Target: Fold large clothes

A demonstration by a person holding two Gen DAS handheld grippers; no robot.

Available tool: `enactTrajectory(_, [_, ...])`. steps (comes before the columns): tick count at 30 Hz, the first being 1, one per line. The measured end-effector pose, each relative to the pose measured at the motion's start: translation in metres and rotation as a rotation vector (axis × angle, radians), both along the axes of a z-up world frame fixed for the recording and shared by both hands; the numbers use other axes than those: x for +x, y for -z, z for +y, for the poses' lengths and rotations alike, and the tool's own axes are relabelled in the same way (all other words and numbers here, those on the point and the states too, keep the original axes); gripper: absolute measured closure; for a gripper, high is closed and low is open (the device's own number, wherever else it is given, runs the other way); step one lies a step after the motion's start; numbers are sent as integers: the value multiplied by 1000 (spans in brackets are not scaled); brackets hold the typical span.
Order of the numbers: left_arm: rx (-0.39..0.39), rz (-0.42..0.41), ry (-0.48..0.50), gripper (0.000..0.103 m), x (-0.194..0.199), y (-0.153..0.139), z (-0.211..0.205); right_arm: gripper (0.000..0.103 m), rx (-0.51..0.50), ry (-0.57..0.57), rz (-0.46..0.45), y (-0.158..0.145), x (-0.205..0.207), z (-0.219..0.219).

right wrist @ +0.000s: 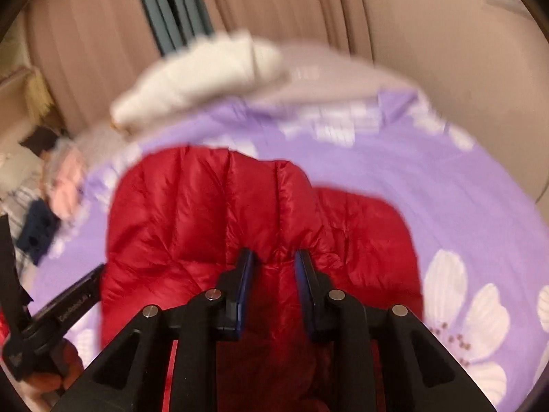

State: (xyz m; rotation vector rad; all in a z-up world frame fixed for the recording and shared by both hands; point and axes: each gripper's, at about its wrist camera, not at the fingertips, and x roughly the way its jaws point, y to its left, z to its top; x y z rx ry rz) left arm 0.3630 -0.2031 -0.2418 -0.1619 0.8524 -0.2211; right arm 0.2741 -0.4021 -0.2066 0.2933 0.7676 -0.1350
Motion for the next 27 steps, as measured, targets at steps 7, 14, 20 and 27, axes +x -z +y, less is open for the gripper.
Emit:
enactTrajectory(7, [157,-44,21,68,20,25,-30,80,172,17,-40,56,11,-32])
enactTrajectory(14, [-47,49,35,41,10,14,25,76,139,-6,-48,29,-8,-27])
enactTrajectory(20, [-352,137,121,17,-18,-4,79,0,128,59,-75,-6,-57,-52])
enactTrajectory(27, [-661,335,277,13,-27,30,64,0,575,60,-21,47,-64,-89])
